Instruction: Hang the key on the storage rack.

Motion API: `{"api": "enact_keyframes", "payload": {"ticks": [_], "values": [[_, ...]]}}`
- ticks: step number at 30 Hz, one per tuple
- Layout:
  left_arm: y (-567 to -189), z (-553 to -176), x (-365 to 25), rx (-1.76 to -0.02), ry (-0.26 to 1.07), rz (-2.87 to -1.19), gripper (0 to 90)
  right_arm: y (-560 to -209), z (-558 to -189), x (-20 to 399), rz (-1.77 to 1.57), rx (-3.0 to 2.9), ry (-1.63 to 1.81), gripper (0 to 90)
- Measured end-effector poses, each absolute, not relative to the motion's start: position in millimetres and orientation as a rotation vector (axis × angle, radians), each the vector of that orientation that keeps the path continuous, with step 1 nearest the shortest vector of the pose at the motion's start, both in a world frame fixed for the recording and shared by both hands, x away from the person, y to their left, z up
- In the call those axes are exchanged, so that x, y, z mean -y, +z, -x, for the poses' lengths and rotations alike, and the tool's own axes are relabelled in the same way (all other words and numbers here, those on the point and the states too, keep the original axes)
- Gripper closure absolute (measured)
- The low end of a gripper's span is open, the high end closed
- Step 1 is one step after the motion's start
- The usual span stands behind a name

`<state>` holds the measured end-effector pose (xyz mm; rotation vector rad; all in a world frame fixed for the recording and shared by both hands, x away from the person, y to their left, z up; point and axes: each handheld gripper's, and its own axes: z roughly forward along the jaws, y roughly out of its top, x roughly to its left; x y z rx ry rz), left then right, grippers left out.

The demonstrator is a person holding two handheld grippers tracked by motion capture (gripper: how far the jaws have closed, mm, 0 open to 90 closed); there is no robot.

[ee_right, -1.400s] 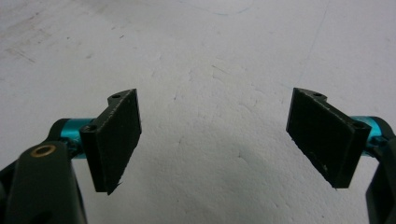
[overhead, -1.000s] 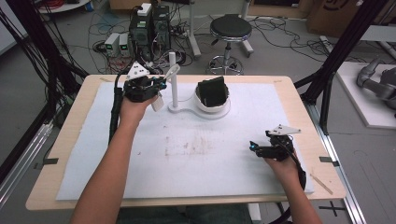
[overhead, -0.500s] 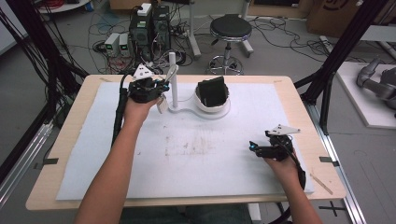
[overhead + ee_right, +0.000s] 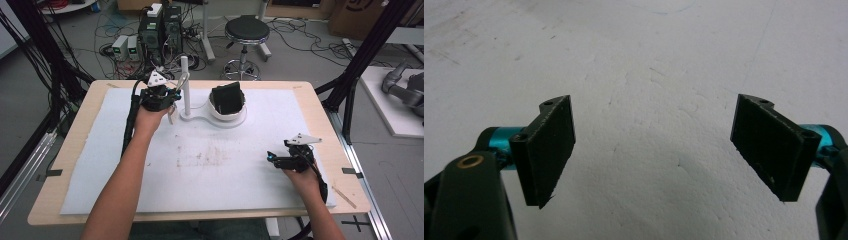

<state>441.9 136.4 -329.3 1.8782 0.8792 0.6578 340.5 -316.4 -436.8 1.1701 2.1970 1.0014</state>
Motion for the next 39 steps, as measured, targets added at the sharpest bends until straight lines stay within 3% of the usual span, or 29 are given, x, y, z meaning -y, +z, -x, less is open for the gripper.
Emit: {"api": "enact_keyframes", "payload": {"ticks": [8,11,21,39], "values": [[-333,-442,-137,-0.88,0.65,-1.875,79.5,-437,-340,318,-1.168,-2.198,0.997,18.2],[-334,-442,-138,-0.886,0.645,-1.865,70.1,-437,-341,317,-1.169,-2.198,1.001,18.2],[-332,-430,-149,-0.887,0.649,-1.861,62.7,-436,-340,315,-1.16,-2.198,1.003,18.2],[-364,-382,-186,-0.916,0.638,-1.829,46.1,-436,-341,311,-1.153,-2.207,0.997,18.2]]}}
